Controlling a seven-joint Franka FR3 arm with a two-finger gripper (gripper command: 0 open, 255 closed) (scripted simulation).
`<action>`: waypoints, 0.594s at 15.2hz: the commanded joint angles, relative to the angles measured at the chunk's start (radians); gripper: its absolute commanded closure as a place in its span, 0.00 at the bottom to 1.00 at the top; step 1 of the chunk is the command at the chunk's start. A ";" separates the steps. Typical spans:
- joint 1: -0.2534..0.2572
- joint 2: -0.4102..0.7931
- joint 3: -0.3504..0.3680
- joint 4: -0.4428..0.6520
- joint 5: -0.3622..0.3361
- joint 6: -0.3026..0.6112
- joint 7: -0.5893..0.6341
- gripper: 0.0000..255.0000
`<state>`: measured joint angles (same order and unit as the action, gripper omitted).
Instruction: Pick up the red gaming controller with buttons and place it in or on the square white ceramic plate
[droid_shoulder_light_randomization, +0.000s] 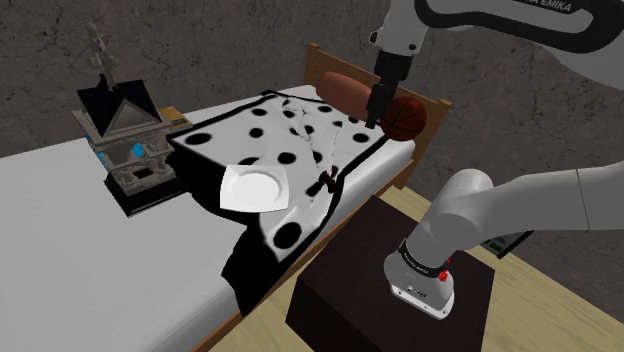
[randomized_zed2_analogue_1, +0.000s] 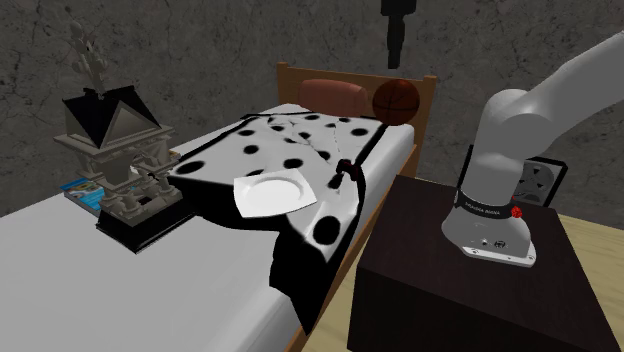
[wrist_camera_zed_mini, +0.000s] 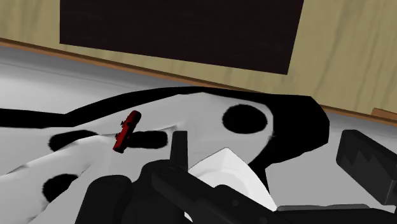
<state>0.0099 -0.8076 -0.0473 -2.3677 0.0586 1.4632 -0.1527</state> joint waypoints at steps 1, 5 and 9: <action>0.000 0.000 0.000 0.000 0.000 0.000 0.000 0.00; -0.012 0.007 -0.022 -0.123 -0.025 0.143 -0.034 0.00; -0.024 0.043 -0.046 -0.228 -0.049 0.296 -0.067 0.00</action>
<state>-0.0108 -0.7751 -0.0873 -2.5675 0.0164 1.7142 -0.2105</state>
